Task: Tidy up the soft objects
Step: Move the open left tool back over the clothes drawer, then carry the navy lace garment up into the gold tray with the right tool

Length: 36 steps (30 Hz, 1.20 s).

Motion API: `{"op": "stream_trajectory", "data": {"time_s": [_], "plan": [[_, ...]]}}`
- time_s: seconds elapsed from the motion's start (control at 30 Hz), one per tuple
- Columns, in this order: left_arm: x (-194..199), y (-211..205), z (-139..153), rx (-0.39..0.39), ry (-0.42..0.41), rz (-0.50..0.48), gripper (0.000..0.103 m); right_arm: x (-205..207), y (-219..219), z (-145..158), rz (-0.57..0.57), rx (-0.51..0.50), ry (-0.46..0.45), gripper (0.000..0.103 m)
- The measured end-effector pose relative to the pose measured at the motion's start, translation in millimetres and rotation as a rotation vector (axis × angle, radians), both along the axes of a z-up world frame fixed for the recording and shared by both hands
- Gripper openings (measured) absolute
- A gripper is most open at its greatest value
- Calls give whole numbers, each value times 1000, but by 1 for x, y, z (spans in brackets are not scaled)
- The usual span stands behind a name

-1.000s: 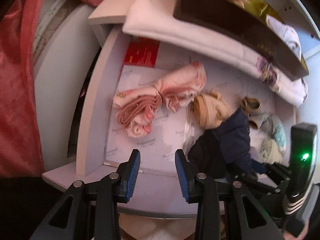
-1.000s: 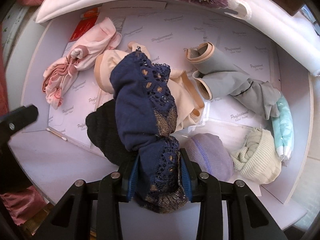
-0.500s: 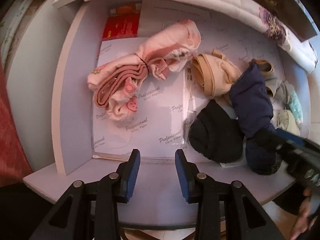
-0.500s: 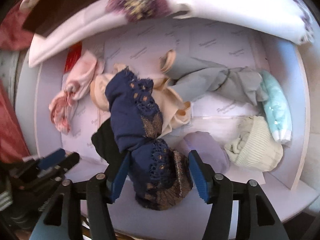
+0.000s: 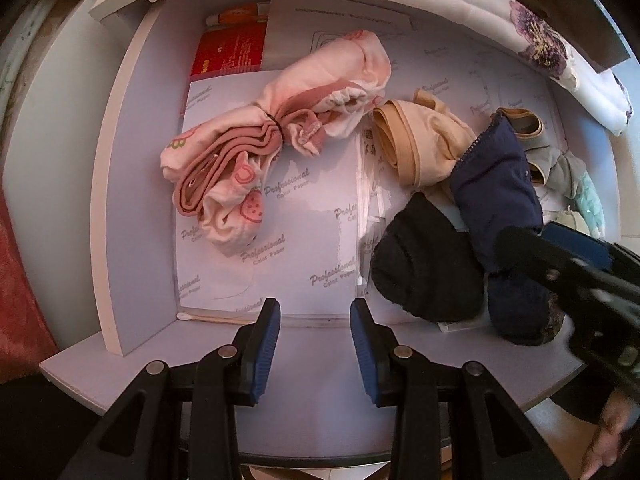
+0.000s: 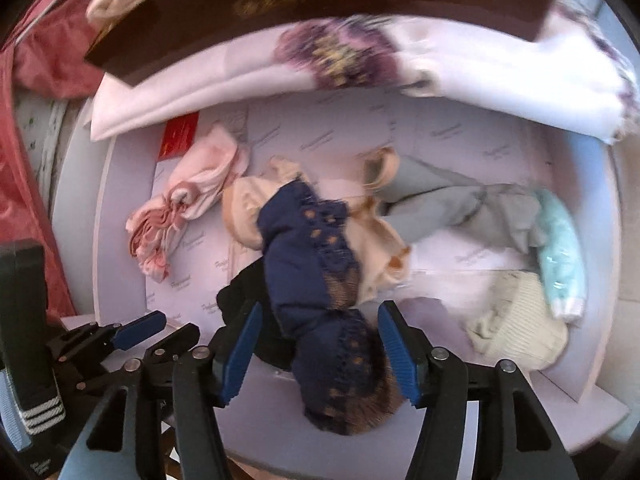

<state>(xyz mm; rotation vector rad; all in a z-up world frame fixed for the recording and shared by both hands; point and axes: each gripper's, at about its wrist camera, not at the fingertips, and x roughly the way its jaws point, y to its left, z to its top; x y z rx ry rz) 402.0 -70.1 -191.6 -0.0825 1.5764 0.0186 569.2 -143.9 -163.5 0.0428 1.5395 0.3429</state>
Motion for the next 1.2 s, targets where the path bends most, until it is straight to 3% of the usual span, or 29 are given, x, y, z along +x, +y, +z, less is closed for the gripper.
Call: {"op": "stream_trajectory", "data": {"time_s": [0.07,0.1,0.2,0.47,0.77,1.2], "plan": [[0,0,0,-4,-3,0,36,-3,5,-9,26,-17,23,55],[-1,0,0,-5,-4,-1,36,-4,5,-14,34,-30,30,42],[0,0,-2,-3,-3,-2,37,-6,4,-19,39,-35,35,35],[1,-1,-5,-10,0,-7,37,0,-14,-5,-50,9,31,33],[1,0,-6,-15,2,-10,37,1,-28,32,-117,68,-2,33],[1,-2,-4,-25,-3,-18,37,-4,-57,94,-238,265,-71,33]]}}
